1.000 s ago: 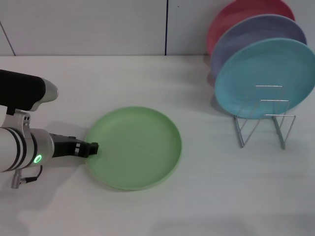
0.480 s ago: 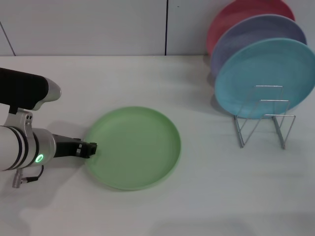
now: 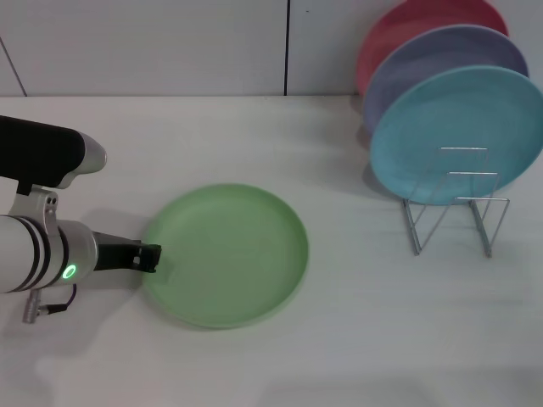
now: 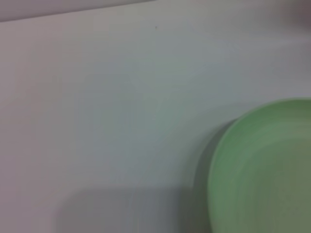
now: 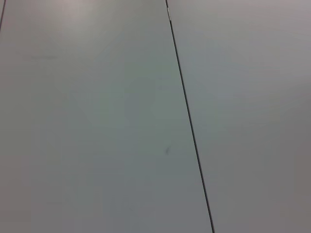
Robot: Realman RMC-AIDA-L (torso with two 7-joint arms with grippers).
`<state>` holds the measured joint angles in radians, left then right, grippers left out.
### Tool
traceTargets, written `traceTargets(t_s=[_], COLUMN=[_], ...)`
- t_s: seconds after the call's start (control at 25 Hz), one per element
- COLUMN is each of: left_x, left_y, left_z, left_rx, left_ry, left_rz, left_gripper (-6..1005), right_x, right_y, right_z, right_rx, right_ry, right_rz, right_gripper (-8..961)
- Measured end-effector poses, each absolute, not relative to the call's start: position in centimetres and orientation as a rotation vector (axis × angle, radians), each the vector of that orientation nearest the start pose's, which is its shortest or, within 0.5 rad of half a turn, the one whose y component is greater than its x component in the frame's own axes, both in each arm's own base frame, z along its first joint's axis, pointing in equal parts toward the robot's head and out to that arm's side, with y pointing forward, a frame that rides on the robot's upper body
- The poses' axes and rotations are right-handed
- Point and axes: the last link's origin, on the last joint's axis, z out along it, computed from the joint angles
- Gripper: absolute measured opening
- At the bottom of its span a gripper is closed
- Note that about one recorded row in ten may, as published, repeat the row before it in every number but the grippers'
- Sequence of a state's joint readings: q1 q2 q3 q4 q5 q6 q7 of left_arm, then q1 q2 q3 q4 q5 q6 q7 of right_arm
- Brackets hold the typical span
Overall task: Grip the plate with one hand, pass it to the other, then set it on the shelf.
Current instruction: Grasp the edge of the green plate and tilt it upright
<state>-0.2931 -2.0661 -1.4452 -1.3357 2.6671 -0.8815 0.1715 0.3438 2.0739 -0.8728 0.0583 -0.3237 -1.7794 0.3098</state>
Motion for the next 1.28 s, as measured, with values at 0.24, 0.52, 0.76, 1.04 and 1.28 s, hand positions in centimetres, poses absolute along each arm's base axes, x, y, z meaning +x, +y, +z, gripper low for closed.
traceTargets(t_s=[0.24, 0.52, 0.76, 1.04, 1.28], left_x=[-23.9, -23.0, -19.4, -17.4, -17.5], left_y=[34.6, 34.4, 34.0, 33.8, 33.6], left_z=[-3.2, -2.9, -0.9, 0.0, 0.1], left_rx=[-2.148, -2.164, -2.189, -2.213, -2.208], left_ry=[-1.108, -1.082, -0.951, -0.877, -0.876], left_rz=[0.128, 0.104, -0.005, -0.029, -0.039], left_gripper=[194, 82, 59, 21, 26], right_x=[34.5, 34.3, 32.7, 29.2, 29.2], right_y=[25.3, 25.3, 26.5, 30.2, 30.2], right_z=[6.8, 6.9, 7.0, 9.0, 9.5], right_rx=[-1.191, -1.196, -1.301, -1.615, -1.626], right_ry=[0.294, 0.283, 0.223, 0.255, 0.255], right_rz=[0.976, 0.990, 1.082, 1.269, 1.270], right_gripper=[840, 839, 838, 838, 838])
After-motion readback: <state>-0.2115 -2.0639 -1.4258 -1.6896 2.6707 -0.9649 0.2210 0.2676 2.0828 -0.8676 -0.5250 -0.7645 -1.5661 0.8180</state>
